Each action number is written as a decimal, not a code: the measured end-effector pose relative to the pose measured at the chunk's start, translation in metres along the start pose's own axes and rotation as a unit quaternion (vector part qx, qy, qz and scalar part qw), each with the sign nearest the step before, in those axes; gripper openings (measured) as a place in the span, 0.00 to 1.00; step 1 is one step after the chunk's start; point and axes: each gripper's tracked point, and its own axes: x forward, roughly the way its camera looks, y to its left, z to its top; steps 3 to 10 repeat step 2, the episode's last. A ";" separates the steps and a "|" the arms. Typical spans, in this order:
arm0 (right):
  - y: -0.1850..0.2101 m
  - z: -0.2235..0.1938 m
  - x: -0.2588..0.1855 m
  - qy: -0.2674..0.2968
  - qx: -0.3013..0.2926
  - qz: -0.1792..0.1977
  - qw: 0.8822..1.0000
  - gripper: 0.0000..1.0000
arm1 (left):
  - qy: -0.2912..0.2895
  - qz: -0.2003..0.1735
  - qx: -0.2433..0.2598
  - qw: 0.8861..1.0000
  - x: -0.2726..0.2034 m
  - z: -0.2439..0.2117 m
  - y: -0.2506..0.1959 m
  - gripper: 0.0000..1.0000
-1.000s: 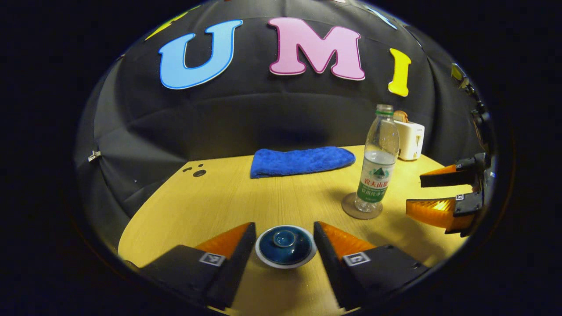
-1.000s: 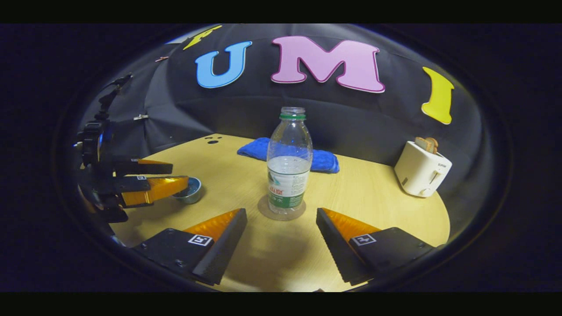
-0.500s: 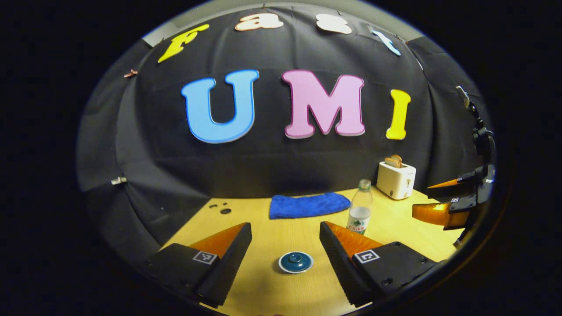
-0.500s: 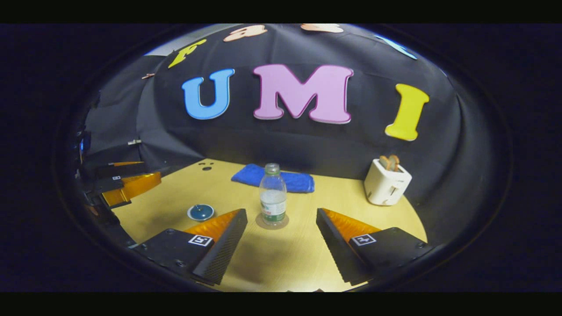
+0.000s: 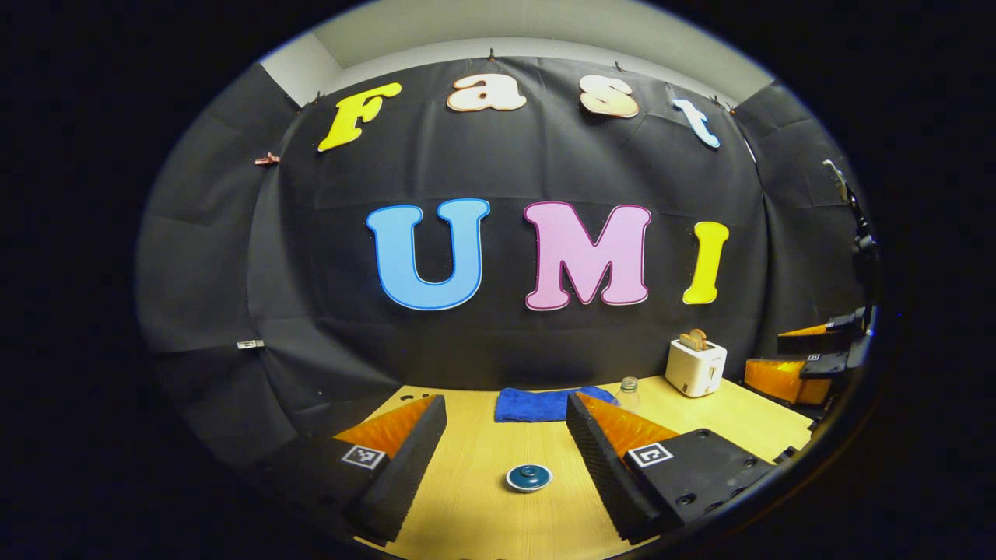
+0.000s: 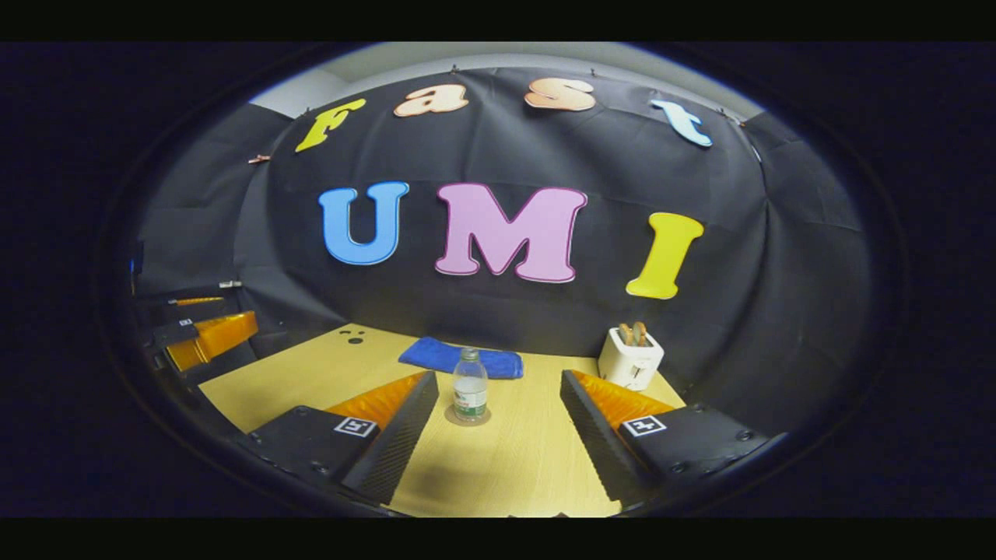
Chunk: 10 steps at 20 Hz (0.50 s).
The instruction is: Open the teacup lid with one hand, grasp the water bottle and pour water into the teacup with the other hand; after pouring, place the water bottle on the coaster and then close the teacup lid.
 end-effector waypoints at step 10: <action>0.010 -0.001 -0.004 -0.004 -0.002 0.001 1.000 0.98 | 0.005 -0.012 -0.005 1.000 -0.005 -0.006 -0.002 0.97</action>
